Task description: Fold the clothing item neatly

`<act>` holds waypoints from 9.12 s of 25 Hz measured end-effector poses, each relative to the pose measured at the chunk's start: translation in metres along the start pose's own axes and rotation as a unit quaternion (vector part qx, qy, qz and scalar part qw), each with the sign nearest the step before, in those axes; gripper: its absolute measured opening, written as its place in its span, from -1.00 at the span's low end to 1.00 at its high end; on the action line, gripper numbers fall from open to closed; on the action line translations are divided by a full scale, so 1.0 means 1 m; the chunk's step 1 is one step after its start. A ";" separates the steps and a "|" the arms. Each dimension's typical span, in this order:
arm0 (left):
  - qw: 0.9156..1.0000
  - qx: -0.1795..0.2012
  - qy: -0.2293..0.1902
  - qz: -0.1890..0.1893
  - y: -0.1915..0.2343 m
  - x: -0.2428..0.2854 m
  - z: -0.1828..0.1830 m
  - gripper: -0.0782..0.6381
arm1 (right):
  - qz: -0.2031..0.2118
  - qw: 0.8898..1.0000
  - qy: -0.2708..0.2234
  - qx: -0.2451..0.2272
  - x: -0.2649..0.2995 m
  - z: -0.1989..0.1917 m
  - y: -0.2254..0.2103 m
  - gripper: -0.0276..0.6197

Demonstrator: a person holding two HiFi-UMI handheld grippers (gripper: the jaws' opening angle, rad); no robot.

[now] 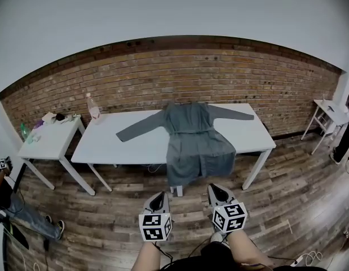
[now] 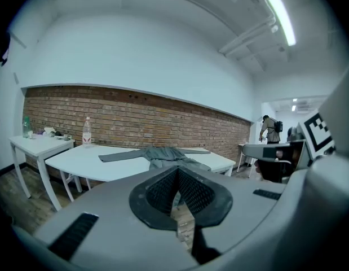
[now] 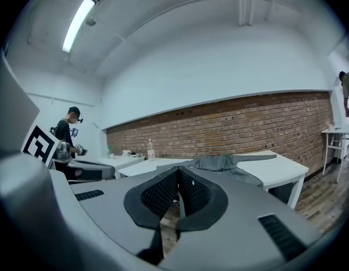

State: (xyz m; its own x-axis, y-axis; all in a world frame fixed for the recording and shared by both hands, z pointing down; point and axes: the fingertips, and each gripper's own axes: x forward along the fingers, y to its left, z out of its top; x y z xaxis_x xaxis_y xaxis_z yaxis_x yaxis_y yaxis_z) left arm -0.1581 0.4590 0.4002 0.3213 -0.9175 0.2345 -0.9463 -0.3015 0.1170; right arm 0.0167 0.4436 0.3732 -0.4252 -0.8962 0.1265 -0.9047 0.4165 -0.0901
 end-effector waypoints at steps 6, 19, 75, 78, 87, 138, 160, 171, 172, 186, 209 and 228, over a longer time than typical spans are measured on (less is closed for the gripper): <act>1.000 0.006 0.013 0.024 -0.003 0.055 0.010 -0.79 | 0.017 1.000 0.006 -0.003 0.039 0.002 -0.042 -0.91; 0.997 0.025 0.020 0.064 -0.067 0.187 0.051 -0.79 | 0.055 0.998 -0.004 0.013 0.111 0.039 -0.180 -0.91; 1.000 0.014 0.020 0.006 0.088 0.465 0.124 -0.79 | 0.035 0.999 0.039 -0.001 0.418 0.066 -0.236 -0.91; 0.999 0.004 0.030 -0.010 0.111 0.482 0.122 -0.79 | 0.020 0.998 0.052 -0.013 0.440 0.062 -0.226 -0.91; 0.998 -0.022 0.046 -0.044 0.129 0.512 0.110 -0.79 | -0.010 0.996 0.086 -0.010 0.470 0.043 -0.231 -0.91; 0.982 0.041 0.168 -0.069 -0.006 0.672 0.064 -0.79 | -0.310 0.897 0.299 0.099 0.406 -0.101 -0.794 -0.48; 0.979 0.070 0.181 -0.056 -0.032 0.687 0.052 -0.79 | -0.240 0.898 0.348 0.125 0.440 -0.116 -0.792 -0.80; 0.985 0.035 0.159 -0.057 -0.005 0.680 0.055 -0.79 | -0.176 0.948 0.248 0.093 0.490 -0.007 -0.708 -0.81; 0.985 0.032 0.158 -0.056 -0.001 0.678 0.055 -0.79 | -0.170 0.951 0.240 0.091 0.497 0.003 -0.696 -0.81; 0.989 -0.005 0.140 -0.036 0.070 0.630 0.060 -0.79 | -0.090 0.970 0.219 0.053 0.608 0.054 -0.514 -0.81; 0.986 -0.024 0.163 0.032 0.233 0.555 0.042 -0.79 | 0.068 0.942 0.329 -0.002 0.758 -0.098 -0.265 -0.47; 0.985 -0.016 0.173 0.010 0.241 0.553 0.032 -0.79 | 0.030 0.924 0.381 0.027 0.765 -0.112 -0.362 -0.91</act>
State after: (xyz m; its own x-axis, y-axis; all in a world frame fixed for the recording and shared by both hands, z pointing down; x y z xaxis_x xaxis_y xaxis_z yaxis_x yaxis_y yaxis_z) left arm -0.2095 -0.1296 0.5274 0.3013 -0.7777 0.5518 -0.9526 -0.2715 0.1376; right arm 0.0154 -0.3760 0.6131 -0.3895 -0.4946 0.7770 -0.8845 0.4360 -0.1659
